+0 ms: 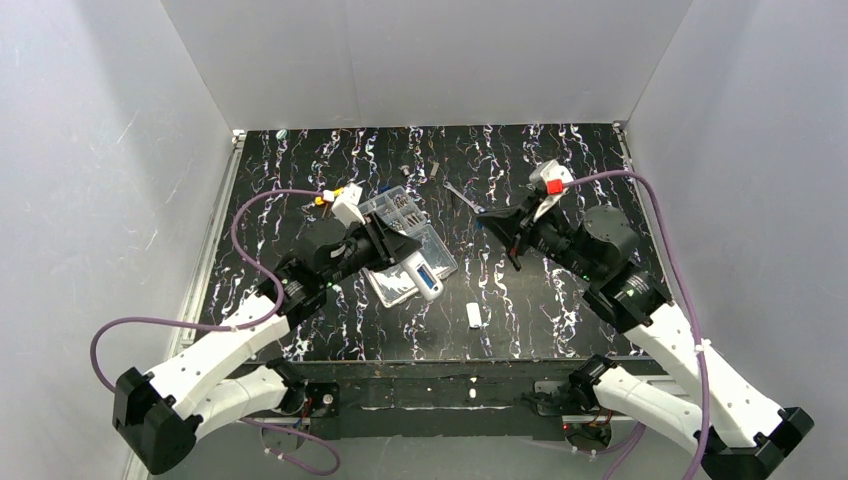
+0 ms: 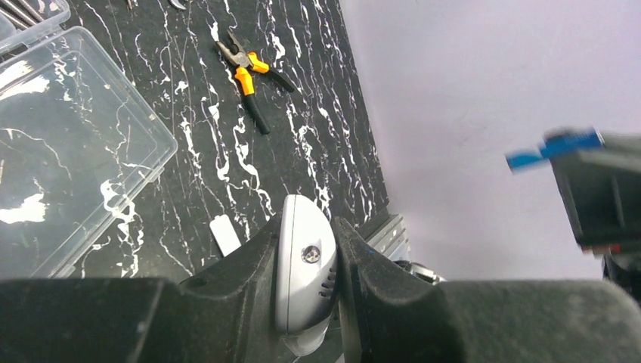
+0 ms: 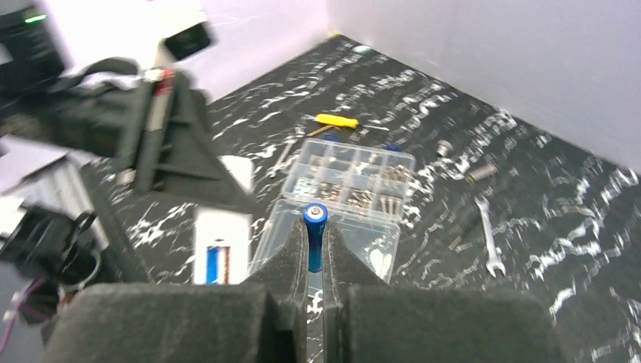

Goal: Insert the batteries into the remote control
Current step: Pick up the battery from the center of the board, then load the battery into the remote control.

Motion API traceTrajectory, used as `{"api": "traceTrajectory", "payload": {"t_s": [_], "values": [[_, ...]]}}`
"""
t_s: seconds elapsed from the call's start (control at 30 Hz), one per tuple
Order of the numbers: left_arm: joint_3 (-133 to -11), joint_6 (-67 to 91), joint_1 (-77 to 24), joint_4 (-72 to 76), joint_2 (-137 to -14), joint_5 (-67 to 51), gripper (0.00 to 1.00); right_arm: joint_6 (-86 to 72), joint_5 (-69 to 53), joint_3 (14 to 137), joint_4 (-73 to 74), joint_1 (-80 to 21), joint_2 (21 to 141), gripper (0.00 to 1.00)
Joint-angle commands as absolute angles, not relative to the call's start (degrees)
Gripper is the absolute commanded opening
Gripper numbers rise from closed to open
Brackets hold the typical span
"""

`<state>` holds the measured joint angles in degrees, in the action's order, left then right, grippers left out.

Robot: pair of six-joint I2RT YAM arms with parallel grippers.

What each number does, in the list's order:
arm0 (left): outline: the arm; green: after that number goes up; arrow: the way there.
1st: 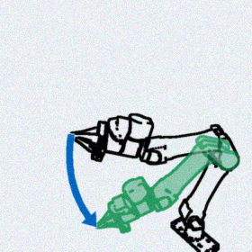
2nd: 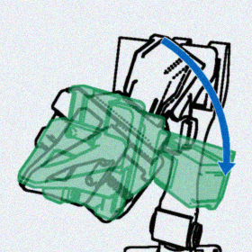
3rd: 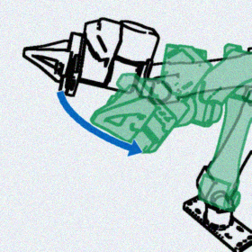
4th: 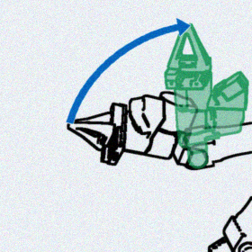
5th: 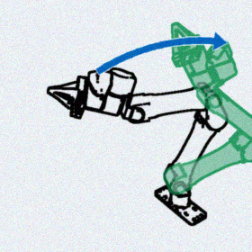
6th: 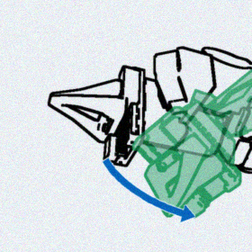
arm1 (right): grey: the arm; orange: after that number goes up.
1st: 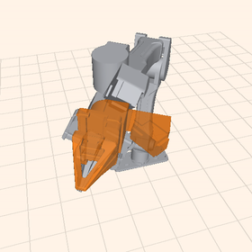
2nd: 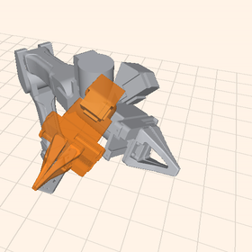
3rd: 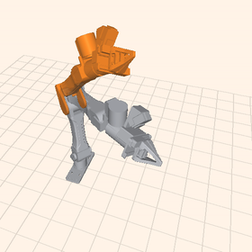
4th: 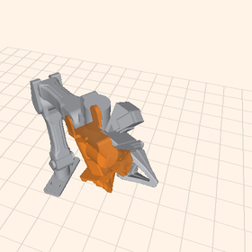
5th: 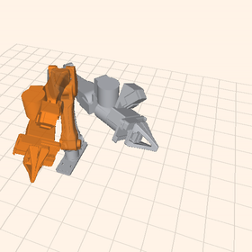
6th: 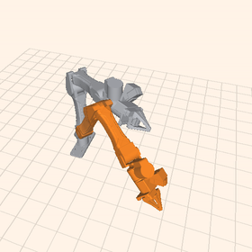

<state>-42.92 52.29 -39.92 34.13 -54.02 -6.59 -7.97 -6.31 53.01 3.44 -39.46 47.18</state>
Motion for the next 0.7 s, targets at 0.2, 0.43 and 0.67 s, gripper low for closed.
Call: {"api": "traceTrajectory", "payload": {"t_s": [0.2,0.43,0.67], "values": [[-44.9,59.3,-40.0,45.8,-58.0,-6.7,0.0,-0.2,-32.4,51.8,2.8,-41.4,48.7,0.01],[-45.5,62.0,-40.0,46.8,-59.8,-10.5,0.0,-0.2,-32.3,51.6,1.4,-42.7,50.6,0.01],[-45.5,63.2,-40.1,48.4,-60.9,-12.4,0.0,-0.7,-32.1,49.6,-1.7,-44.0,52.2,0.01]]}}
